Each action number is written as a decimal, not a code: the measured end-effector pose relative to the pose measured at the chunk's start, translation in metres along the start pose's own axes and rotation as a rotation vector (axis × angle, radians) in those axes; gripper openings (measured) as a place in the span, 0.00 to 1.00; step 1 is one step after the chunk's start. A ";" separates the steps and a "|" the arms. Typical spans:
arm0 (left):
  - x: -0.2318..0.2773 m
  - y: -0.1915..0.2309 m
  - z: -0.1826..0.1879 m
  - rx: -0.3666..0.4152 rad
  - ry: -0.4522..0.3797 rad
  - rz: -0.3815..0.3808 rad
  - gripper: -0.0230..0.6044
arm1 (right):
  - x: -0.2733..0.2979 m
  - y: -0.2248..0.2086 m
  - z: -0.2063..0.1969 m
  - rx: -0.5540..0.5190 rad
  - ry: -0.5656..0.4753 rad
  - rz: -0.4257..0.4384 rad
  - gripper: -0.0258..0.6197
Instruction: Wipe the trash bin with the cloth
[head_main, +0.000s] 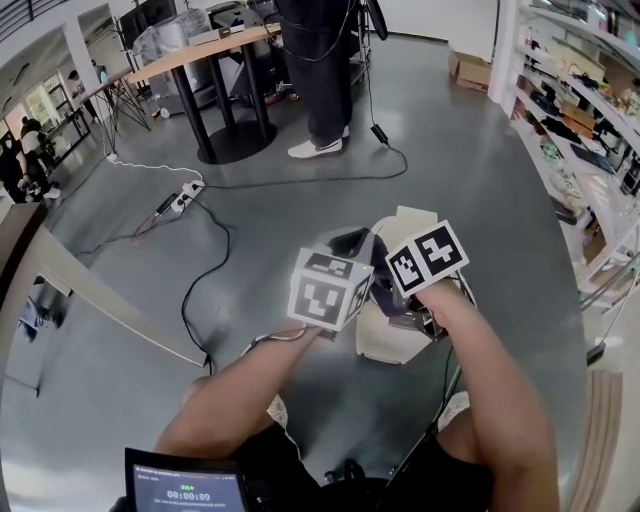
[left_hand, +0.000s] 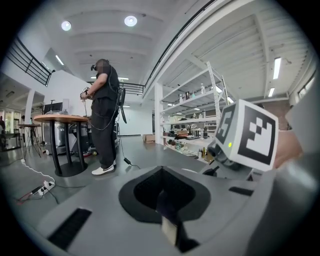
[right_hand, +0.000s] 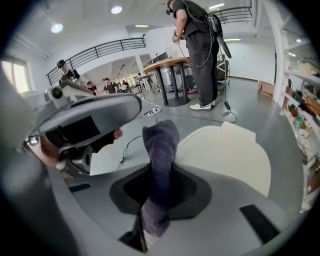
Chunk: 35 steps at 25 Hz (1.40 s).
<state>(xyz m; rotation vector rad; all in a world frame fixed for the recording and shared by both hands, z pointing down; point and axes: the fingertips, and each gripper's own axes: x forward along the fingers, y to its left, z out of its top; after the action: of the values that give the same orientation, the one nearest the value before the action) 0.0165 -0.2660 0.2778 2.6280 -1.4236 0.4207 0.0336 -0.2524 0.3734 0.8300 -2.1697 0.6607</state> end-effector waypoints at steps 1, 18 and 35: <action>-0.002 -0.001 0.002 0.000 -0.004 -0.002 0.03 | -0.001 -0.001 -0.002 -0.018 0.011 -0.016 0.16; -0.006 -0.029 0.016 0.012 -0.034 -0.051 0.03 | -0.055 -0.089 -0.052 0.085 0.035 -0.162 0.16; -0.010 -0.052 0.003 0.040 0.011 -0.028 0.03 | -0.101 -0.105 -0.063 0.096 -0.088 -0.217 0.16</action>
<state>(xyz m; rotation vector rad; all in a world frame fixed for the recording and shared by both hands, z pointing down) 0.0555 -0.2304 0.2730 2.6688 -1.3877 0.4647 0.1914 -0.2443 0.3566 1.1459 -2.0986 0.6313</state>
